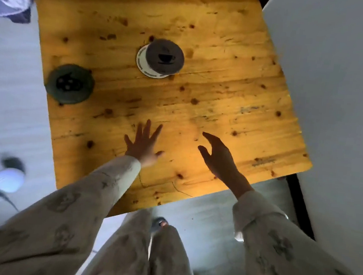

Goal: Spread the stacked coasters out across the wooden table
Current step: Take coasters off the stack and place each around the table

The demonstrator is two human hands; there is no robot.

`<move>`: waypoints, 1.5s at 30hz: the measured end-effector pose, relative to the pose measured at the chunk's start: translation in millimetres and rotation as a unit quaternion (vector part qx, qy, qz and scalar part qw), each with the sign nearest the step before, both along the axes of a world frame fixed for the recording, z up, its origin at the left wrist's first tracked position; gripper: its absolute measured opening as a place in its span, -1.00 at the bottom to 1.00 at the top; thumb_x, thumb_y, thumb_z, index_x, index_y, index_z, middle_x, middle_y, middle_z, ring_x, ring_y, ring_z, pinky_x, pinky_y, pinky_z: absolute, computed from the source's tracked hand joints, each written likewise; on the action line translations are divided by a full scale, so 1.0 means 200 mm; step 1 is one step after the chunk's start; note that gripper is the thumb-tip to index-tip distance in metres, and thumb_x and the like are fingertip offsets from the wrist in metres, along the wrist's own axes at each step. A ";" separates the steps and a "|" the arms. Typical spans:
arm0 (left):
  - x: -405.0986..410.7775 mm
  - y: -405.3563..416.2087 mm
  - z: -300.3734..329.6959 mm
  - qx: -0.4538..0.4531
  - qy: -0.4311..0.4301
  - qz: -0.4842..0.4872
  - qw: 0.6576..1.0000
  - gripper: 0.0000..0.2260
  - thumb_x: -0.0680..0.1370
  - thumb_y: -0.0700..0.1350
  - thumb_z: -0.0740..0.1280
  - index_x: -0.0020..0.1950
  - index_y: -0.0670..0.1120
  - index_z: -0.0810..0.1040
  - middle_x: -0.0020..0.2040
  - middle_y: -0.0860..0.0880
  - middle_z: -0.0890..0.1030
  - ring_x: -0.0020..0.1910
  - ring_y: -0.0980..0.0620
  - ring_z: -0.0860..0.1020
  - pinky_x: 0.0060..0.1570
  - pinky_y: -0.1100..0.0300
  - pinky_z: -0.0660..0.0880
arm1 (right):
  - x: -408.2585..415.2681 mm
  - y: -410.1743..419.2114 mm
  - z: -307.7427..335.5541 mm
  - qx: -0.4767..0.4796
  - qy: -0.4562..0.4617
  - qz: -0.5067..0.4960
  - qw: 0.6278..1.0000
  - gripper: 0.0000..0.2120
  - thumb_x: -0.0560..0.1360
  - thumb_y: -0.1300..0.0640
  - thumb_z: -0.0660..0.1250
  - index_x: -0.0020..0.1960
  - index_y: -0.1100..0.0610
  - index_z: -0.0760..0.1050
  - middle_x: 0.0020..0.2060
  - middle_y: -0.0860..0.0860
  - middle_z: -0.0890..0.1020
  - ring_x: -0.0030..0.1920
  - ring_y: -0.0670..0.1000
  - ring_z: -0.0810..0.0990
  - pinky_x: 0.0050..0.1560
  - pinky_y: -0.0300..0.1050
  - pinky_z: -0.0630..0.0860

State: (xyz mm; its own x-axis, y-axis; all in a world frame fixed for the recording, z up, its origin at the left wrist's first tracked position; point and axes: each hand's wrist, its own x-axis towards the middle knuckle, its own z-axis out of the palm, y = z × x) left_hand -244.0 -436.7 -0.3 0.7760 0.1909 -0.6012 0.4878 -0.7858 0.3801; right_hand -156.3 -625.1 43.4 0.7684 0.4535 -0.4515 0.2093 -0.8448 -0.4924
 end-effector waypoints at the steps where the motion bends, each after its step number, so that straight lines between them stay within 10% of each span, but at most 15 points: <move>1: 0.06 0.02 -0.02 0.006 0.005 0.011 1.000 -0.24 0.48 0.16 0.22 0.43 0.14 -0.28 0.50 -0.06 -0.32 0.47 -0.15 -0.30 0.35 -0.38 -0.13 | 0.08 0.04 -0.04 -0.022 -0.008 0.040 0.999 -0.53 0.58 0.12 0.17 0.46 0.16 0.19 0.46 0.12 0.30 0.44 0.11 0.28 0.40 -0.03 0.27; 17: 0.18 0.00 -0.14 0.086 0.050 0.091 0.991 0.08 0.31 0.14 0.41 0.39 0.01 -0.43 0.47 -0.21 -0.37 0.43 -0.27 -0.33 0.27 -0.51 -0.02 | 0.94 0.80 -0.33 -0.097 -0.183 0.298 0.932 -0.30 0.50 0.30 0.25 0.51 0.13 -0.04 0.54 0.12 0.01 0.52 0.15 0.02 0.45 0.08 0.25; 34: 0.20 0.01 -0.11 0.066 0.072 0.090 0.991 0.01 0.35 0.12 0.38 0.40 0.04 -0.41 0.46 -0.17 -0.40 0.43 -0.23 -0.36 0.28 -0.50 -0.05 | 0.91 0.66 -0.35 -0.085 -0.272 0.407 0.868 -0.58 0.57 0.28 -0.04 0.42 0.27 0.24 0.45 0.23 0.28 0.46 0.18 0.26 0.44 0.06 0.22; 40: 0.20 0.00 -0.11 0.069 0.071 0.087 0.991 0.02 0.34 0.14 0.38 0.40 0.03 -0.40 0.46 -0.17 -0.40 0.43 -0.24 -0.36 0.28 -0.50 -0.05 | 0.66 0.37 -0.32 -0.057 -0.302 0.403 0.862 -0.69 0.34 0.35 0.39 0.09 0.33 0.59 0.11 0.24 0.65 0.11 0.21 0.64 -0.07 0.03 0.66; 45: 0.19 0.01 -0.13 0.064 0.064 0.092 0.992 0.02 0.34 0.13 0.39 0.41 0.04 -0.40 0.47 -0.16 -0.39 0.43 -0.23 -0.36 0.27 -0.51 -0.05 | 0.52 0.20 -0.29 -0.057 -0.336 0.424 0.839 -0.69 0.25 0.27 0.50 0.00 0.23 0.66 0.01 0.14 0.71 0.03 0.10 0.69 -0.05 -0.04 0.66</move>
State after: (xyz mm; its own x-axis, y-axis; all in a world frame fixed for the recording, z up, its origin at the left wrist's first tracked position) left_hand -205.8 -435.3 -25.5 0.6401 0.4033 -0.6540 0.6649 -0.7172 0.2085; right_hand -51.7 -584.3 -13.7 0.2906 0.9488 -0.1241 0.9567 -0.2864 0.0511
